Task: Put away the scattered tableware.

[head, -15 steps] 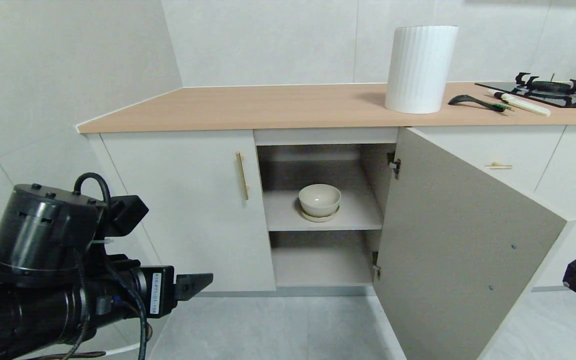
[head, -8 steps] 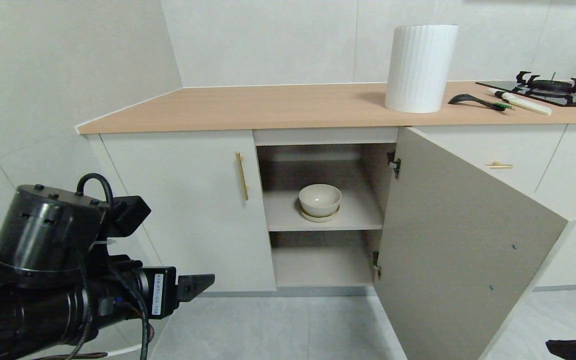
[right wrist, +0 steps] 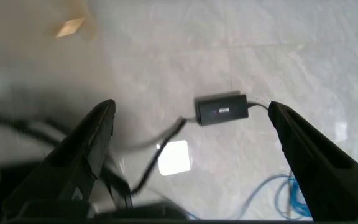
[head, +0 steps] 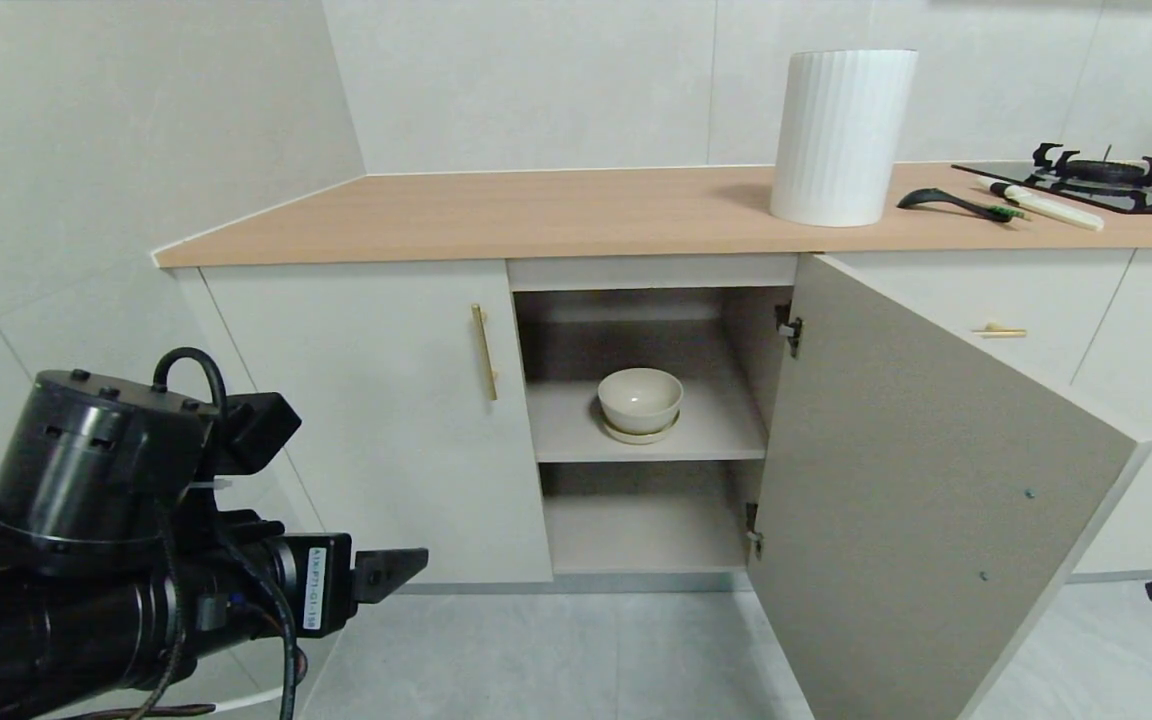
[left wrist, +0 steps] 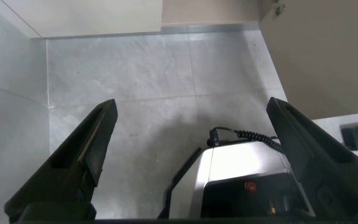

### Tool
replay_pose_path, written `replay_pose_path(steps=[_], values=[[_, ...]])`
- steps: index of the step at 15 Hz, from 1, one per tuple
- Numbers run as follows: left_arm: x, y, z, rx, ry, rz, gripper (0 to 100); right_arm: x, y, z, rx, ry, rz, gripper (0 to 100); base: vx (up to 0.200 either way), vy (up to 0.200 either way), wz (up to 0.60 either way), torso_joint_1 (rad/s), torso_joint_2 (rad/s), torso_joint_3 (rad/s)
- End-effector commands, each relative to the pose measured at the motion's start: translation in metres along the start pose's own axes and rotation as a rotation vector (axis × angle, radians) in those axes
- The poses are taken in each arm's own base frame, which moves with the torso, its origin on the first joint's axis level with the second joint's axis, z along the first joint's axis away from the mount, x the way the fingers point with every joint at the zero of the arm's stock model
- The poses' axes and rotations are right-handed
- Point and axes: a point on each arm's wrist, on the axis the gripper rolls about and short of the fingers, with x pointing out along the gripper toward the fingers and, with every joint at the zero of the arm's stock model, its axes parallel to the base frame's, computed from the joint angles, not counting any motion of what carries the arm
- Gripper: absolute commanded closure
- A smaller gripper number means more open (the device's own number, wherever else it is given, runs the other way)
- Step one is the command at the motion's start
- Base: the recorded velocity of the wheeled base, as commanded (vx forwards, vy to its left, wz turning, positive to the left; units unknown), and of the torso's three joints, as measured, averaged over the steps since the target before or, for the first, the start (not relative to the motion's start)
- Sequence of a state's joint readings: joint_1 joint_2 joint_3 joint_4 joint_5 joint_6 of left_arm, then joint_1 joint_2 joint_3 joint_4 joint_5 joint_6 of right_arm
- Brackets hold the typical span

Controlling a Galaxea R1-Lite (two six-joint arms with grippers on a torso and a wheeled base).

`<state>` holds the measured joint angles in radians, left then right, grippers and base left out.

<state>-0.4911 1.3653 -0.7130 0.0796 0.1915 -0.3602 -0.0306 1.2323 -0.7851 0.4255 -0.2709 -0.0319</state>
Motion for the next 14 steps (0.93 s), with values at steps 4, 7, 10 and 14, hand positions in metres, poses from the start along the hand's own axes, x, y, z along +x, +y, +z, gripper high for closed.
replay_pose_path(steps=[4,7,10,14], values=[[0.0,0.0,0.0,0.0,0.001,0.001,0,0.039,0.0,0.022,0.141,-0.005,-0.026,0,0.0,0.0,0.0,0.0,0.0,0.0],[0.0,0.0,0.0,0.0,0.0,0.0,0,0.059,0.005,0.03,0.198,-0.012,-0.014,0,0.0,0.0,0.0,0.0,0.0,0.0],[0.0,0.0,0.0,-0.002,0.0,0.0,0,0.07,0.014,0.035,0.228,-0.051,0.022,0,0.0,0.0,0.0,0.0,0.0,0.0],[0.0,0.0,0.0,-0.002,-0.002,0.0,0,0.07,0.031,0.031,0.201,-0.09,0.089,0,0.0,0.0,0.0,0.0,0.0,0.0]])
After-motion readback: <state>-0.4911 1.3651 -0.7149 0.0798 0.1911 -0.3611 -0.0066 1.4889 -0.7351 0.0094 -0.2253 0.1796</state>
